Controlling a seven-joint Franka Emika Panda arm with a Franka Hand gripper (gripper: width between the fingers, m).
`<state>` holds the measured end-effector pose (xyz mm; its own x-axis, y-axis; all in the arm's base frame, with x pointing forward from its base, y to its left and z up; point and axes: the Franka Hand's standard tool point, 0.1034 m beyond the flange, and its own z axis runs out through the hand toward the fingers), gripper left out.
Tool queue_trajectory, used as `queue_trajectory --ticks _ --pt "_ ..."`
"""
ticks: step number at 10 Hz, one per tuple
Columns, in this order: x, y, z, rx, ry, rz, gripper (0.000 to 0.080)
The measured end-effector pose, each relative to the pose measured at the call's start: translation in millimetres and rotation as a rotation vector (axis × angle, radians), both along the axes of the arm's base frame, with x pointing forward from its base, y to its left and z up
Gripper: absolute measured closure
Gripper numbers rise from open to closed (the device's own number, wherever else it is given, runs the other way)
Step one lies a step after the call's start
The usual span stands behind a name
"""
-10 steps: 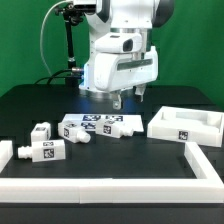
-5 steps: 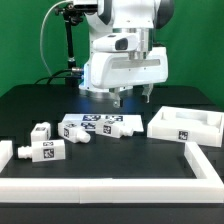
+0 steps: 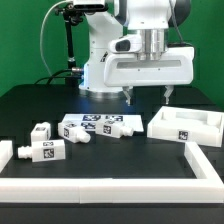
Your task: Assemble one leg
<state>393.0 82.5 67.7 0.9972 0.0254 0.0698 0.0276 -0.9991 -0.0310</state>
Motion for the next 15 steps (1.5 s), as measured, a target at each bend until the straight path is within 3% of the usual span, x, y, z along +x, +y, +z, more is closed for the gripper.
queue_trajectory --ticks 2,4,8,11,13,14,15 --pt "-1.5 1.0 -0.7 0.015 0.010 -0.133 0.0151" --pt "-14.1 12.9 -8.8 0.018 0.072 -0.265 0.0151" --pt "-32.5 27.4 -51.2 0.017 0.105 -0.339 0.0151" --pt "-39.5 38.2 -59.7 0.015 0.105 -0.309 0.0151" --pt "-39.7 38.3 -59.9 0.014 0.105 -0.303 0.0411" --pt "-39.7 38.3 -59.9 0.014 0.105 -0.300 0.0411" --pt "-39.7 38.3 -59.9 0.014 0.105 -0.298 0.0595"
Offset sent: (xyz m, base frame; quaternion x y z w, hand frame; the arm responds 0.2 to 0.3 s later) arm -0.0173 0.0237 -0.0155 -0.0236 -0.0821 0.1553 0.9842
